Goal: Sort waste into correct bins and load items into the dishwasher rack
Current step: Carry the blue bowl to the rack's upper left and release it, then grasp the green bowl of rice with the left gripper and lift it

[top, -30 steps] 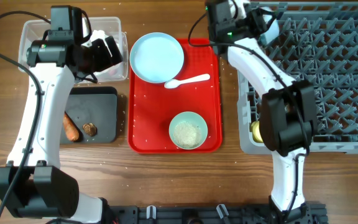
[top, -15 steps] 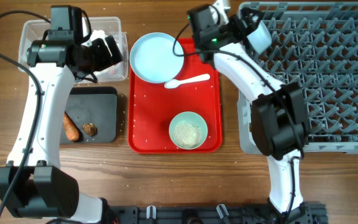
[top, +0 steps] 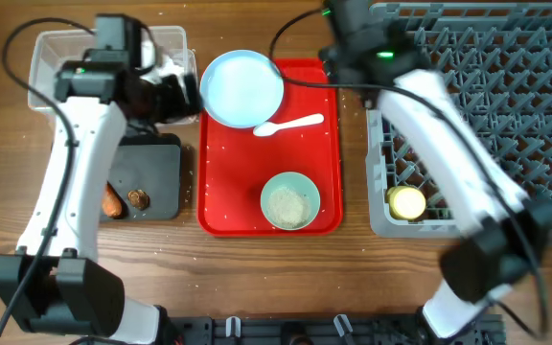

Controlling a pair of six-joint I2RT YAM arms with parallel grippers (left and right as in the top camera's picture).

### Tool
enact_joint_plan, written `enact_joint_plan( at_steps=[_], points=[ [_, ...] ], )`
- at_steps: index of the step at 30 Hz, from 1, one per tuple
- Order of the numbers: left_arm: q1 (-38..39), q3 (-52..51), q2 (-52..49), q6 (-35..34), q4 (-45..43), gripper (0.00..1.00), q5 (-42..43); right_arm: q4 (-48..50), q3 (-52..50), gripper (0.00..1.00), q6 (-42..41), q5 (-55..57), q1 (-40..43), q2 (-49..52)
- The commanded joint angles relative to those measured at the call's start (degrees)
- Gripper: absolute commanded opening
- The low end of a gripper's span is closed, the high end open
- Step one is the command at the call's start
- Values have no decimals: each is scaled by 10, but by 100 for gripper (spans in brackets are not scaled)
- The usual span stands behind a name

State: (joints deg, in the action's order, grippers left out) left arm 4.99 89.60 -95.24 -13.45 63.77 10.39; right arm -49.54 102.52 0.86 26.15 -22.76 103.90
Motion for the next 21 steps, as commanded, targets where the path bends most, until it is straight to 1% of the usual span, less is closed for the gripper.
enact_joint_plan(
  at_steps=[1, 4, 7, 11, 12, 13, 17, 19, 20, 21],
  points=[
    [86, 4, -3, 80, 47, 100, 27, -16, 6, 100, -59, -112, 56, -112],
    [169, 2, -5, 121, 70, 98, 26, -33, 6, 100, -65, -130, 115, -163],
    [268, -12, -6, 157, 62, 91, 24, -63, 6, 99, -74, -172, 182, -181],
    [370, -53, -31, 160, 9, 83, 15, -108, -12, 84, -68, -216, 260, -178],
    [390, -63, -48, 160, -12, 81, 15, -111, -18, 76, -68, -220, 272, -178],
    [398, -65, -58, 160, -19, 79, 15, -113, -21, 73, -68, -222, 278, -178],
    [426, -68, -128, 160, -43, 72, 16, -115, -28, 73, -68, -222, 285, -178],
    [436, -68, -145, 160, -48, 69, 16, -115, -28, 73, -68, -222, 285, -178],
    [439, -68, -152, 160, -52, 66, 15, -115, -28, 73, -69, -222, 285, -178],
    [442, -68, -165, 160, -56, 59, 13, -118, -28, 72, -69, -222, 285, -178]
  ],
)
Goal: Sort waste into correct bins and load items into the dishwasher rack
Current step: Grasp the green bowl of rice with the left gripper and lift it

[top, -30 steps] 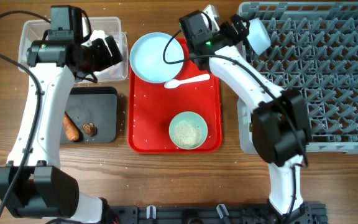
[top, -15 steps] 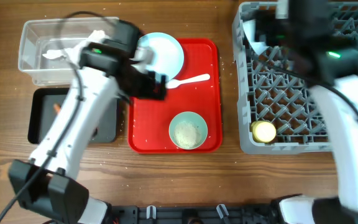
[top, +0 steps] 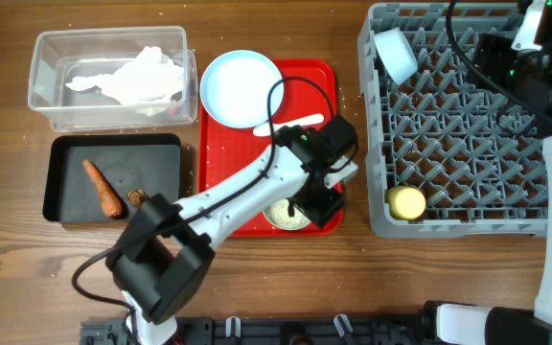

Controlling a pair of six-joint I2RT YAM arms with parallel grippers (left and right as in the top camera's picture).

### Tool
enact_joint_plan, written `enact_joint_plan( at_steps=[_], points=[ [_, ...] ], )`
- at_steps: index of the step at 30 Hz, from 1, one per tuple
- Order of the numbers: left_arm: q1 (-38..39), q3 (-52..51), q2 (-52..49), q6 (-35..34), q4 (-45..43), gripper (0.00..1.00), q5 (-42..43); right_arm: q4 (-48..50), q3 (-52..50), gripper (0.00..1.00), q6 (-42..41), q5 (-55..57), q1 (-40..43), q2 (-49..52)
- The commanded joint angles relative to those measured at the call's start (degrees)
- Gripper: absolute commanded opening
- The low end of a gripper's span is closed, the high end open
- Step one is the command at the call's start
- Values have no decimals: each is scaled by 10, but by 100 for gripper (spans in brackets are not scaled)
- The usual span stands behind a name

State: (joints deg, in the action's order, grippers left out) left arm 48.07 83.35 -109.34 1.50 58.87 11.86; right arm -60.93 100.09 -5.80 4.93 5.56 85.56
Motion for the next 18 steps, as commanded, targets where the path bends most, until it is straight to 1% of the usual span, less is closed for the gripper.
enact_joint_plan(
  at_steps=[1, 2, 3, 5, 6, 7, 8, 10, 12, 15, 17, 18],
  points=[
    [12, -5, -35, 4, -10, 48, -3, -6, -4, 73, -2, -10, 1, 5],
    [12, -5, -41, -10, -13, 42, -12, -8, -4, 72, -2, -9, 2, 5],
    [12, -5, -45, -24, -13, 33, -28, -9, -4, 73, -2, -9, 2, 5],
    [12, -5, -45, -24, -15, 29, -30, -9, -4, 73, -2, -9, 2, 5],
    [12, -5, -45, -24, -15, 25, -30, -9, -4, 73, -2, -9, 2, 5],
    [12, -7, -45, -29, -19, 19, -32, -9, -4, 72, -2, -9, 2, 5],
    [12, -11, -45, -50, -25, 16, -48, -9, -4, 72, -2, -9, 2, 6],
    [12, -17, -47, -65, -36, 12, -62, -10, -4, 73, -2, -9, 2, 7],
    [12, -17, -49, -66, -37, 10, -62, -14, -4, 72, -2, -9, 2, 9],
    [12, -17, -52, -68, -38, 9, -62, -17, -4, 72, -2, -10, 1, 16],
    [12, -17, -58, -81, -39, 11, -71, -17, -4, 72, -2, -9, 1, 19],
    [12, -17, -59, -82, -40, 9, -73, -18, -4, 72, -2, -10, 2, 21]
  ],
)
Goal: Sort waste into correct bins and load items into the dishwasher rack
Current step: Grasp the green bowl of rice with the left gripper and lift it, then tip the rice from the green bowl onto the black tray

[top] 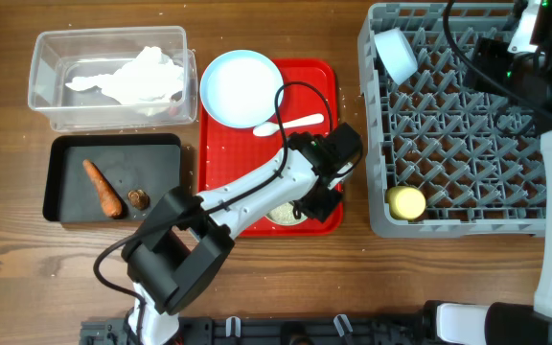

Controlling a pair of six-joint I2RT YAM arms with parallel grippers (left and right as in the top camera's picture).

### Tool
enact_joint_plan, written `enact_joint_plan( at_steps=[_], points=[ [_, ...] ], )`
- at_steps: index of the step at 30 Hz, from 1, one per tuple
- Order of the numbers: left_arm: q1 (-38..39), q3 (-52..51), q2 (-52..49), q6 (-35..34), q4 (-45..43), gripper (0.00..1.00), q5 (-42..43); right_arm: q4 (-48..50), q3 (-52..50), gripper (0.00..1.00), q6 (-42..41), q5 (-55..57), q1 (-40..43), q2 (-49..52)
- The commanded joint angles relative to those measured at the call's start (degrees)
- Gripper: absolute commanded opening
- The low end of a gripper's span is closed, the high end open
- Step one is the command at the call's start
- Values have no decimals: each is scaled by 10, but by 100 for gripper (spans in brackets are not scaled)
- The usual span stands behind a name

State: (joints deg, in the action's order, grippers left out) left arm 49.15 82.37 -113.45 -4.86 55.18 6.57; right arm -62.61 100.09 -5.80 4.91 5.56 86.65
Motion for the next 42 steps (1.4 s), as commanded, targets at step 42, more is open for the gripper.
enact_joint_plan(
  at_steps=[42],
  points=[
    [-466, 133, 147, -43, 214, 4, 88, 0, -4, 73, -2, -5, 2, 13]
  ],
)
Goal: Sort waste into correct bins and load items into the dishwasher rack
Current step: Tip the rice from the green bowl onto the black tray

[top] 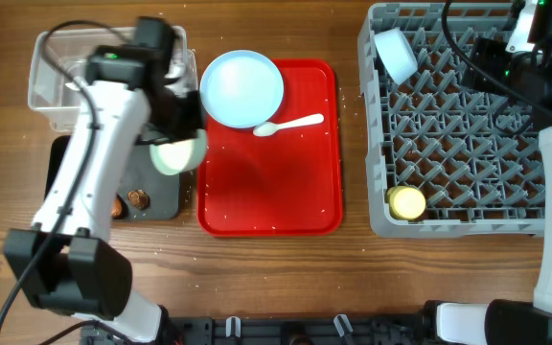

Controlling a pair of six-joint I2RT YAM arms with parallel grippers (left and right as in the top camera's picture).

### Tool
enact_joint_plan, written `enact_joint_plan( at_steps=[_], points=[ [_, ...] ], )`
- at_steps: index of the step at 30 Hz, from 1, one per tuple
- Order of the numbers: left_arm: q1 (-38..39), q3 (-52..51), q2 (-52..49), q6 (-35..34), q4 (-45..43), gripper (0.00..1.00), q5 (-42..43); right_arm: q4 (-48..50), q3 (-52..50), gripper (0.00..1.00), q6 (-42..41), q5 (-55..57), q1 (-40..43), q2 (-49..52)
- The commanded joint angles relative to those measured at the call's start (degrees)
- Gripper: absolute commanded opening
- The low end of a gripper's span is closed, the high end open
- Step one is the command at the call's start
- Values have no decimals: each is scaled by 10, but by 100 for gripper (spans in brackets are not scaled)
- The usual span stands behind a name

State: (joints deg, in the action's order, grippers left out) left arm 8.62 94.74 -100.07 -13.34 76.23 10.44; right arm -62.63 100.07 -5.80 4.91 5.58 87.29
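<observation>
My left gripper [178, 134] is shut on a pale green bowl [180, 155], held tilted over the right edge of the black waste tray [166, 206]. A white plate [242, 88] and a white spoon [291, 124] lie at the top of the red tray [271, 196]. The dishwasher rack [468, 144] holds a white cup [395, 53] at its top left and a yellow item [407, 202] at its lower left. My right arm [511, 62] hangs over the rack's top right, and its fingers cannot be made out.
A clear bin [46, 81] stands at the back left, largely covered by my left arm. A brown scrap [139, 199] and the tip of a carrot [115, 205] show in the black tray. Cables trail from both arms.
The green bowl has left the lower part of the red tray and is now held by my left gripper over the black tray. The right arm has not moved.
First my left arm was over the bins and my right arm reached across the tray's top right corner, the bowl standing on the tray. Then the white cup stood in the rack and my left gripper was at the bowl. Now the bowl hangs over the black tray.
</observation>
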Motion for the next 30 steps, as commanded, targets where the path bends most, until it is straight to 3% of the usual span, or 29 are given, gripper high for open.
enact_joint_plan(
  at_steps=[1, 10, 15, 18, 23, 30],
  points=[
    [-93, 9, 13, 51, 3, 4, 60, 0, -3, 73, -2, -5, 1, 6],
    [-315, 2, -2, 209, 16, 4, 290, -8, -3, 73, -2, -7, 1, 6],
    [-434, -53, -10, 279, 22, 4, 417, -9, -3, 73, -2, -12, 1, 6],
    [-473, -122, -13, 327, 12, 4, 477, -10, -3, 73, -3, -16, 1, 6],
    [-506, -218, -13, 342, -40, 4, 558, -11, -3, 73, -3, -16, 1, 6],
    [-530, -225, -15, 339, -29, 4, 671, -19, -3, 73, -3, -16, 1, 6]
  ],
)
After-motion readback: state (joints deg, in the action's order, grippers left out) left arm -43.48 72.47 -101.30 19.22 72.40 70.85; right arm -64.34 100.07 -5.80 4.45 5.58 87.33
